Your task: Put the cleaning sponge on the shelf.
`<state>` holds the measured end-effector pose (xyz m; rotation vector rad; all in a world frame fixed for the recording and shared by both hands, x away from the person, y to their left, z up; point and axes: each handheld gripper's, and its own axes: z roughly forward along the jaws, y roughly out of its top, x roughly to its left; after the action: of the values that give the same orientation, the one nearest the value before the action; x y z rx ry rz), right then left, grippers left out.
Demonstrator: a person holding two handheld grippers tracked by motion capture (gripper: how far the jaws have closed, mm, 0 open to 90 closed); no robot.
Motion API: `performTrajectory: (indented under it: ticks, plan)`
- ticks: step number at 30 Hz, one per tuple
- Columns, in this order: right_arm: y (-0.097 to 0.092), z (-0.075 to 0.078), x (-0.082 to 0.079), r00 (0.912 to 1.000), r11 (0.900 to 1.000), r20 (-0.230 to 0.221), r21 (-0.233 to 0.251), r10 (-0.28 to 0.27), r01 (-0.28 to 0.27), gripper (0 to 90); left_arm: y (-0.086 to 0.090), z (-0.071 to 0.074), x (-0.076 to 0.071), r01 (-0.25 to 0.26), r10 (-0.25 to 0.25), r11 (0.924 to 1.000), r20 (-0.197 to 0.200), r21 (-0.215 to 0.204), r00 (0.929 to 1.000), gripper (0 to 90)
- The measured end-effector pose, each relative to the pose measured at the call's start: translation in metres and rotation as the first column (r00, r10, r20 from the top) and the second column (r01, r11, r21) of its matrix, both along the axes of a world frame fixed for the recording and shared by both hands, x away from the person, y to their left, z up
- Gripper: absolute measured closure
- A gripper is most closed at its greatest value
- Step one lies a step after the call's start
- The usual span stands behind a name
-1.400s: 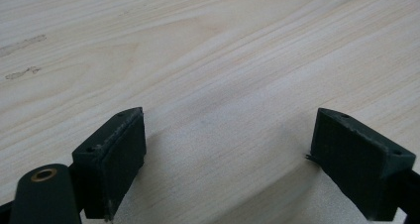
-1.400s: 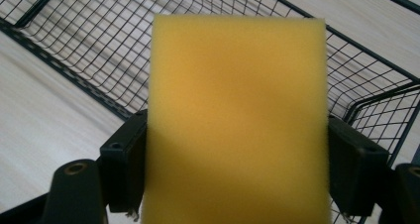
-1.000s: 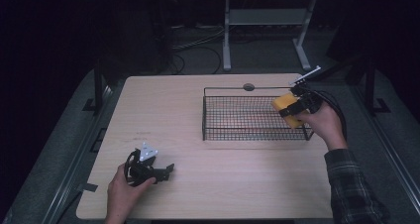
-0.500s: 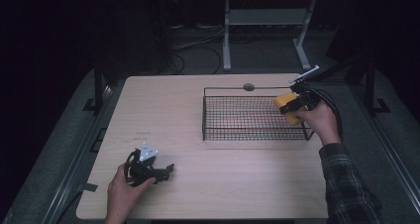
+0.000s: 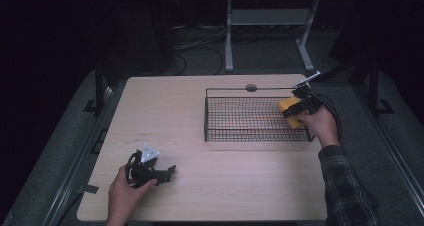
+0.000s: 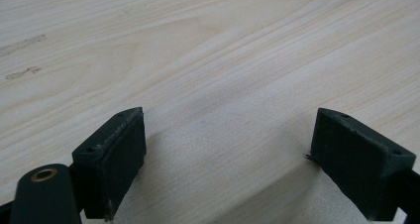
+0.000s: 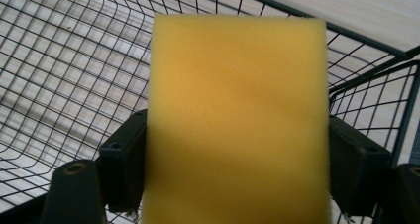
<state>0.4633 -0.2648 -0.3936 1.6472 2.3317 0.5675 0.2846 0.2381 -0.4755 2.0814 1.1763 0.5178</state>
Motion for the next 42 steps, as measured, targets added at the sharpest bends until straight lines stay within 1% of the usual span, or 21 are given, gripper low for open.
performTrajectory:
  ticks: [3,6,9,12,17,19,20,23,29,34,35,37,40,41,42]
  plan:
    - [0.0,-0.003,0.001,1.0,1.0,-0.006,0.002,-0.004,0.004,22.8,0.0,0.0,0.0,0.0,0.0,1.0,0.0,0.0,1.0,13.1]
    - [0.003,-0.007,0.002,0.9999,1.0,-0.016,-0.007,-0.002,0.001,22.7,0.0,0.0,0.0,0.0,0.0,1.0,0.0,0.0,1.0,13.1]
    - [0.004,-0.008,0.002,0.9999,0.9999,-0.015,-0.011,0.001,-0.001,22.7,0.0,0.0,0.0,0.0,0.0,1.0,0.0,0.0,1.0,13.1]
    - [0.003,-0.011,0.001,0.9997,0.9999,-0.025,-0.013,-0.006,0.006,22.6,0.0,0.0,0.0,0.0,0.0,1.0,0.0,0.0,1.0,13.1]
    - [0.003,-0.015,-0.001,0.9992,0.9999,-0.039,-0.015,-0.004,0.003,22.2,0.0,0.0,0.0,0.0,0.0,1.0,0.0,0.0,1.0,13.1]
    - [0.003,-0.017,-0.002,0.999,0.9999,-0.045,-0.012,-0.004,0.003,21.4,0.0,0.0,0.0,0.0,0.0,1.0,0.0,0.0,1.0,13.1]
    - [0.003,-0.019,-0.002,0.9988,0.9999,-0.048,-0.012,-0.006,0.006,18.0,0.0,0.0,0.0,0.0,0.0,1.0,0.0,0.0,1.0,13.1]
    - [0.003,-0.019,-0.003,0.9988,1.0,-0.049,-0.007,-0.003,0.002,17.0,0.0,0.0,0.0,0.0,0.0,1.0,0.0,0.0,1.0,13.1]
    - [0.001,-0.013,-0.006,0.9994,1.0,-0.035,0.007,0.002,-0.002,17.0,0.0,0.0,0.0,0.0,0.0,1.0,0.0,0.0,1.0,13.1]
    - [0.004,-0.005,-0.012,0.9996,0.9997,-0.02,0.015,0.02,-0.02,15.9,0.0,0.0,0.0,0.0,0.0,1.0,0.0,0.0,1.0,13.1]
    - [0.004,-0.003,-0.013,0.9996,0.9995,-0.015,0.019,0.023,-0.023,14.2,0.0,0.0,0.0,0.0,0.0,1.0,0.0,0.0,1.0,13.1]
    - [0.004,-0.001,-0.014,0.9996,0.9994,-0.01,0.022,0.027,-0.026,14.2,0.0,0.0,0.0,0.0,0.0,1.0,0.0,0.0,1.0,13.1]
    - [0.005,0.004,-0.018,0.9992,0.9989,0.012,0.028,0.037,-0.037,12.6,0.0,0.0,0.0,0.0,0.0,1.0,0.0,0.0,1.0,13.1]
    - [0.006,0.007,-0.021,0.9988,0.9984,0.021,0.033,0.044,-0.044,9.9,0.0,0.0,0.0,0.0,0.0,1.0,0.0,0.001,1.0,13.1]
    - [0.006,0.007,-0.021,0.9988,0.9984,0.021,0.033,0.044,-0.044,9.9,0.0,0.0,0.0,0.0,0.0,1.0,0.0,0.001,1.0,13.1]
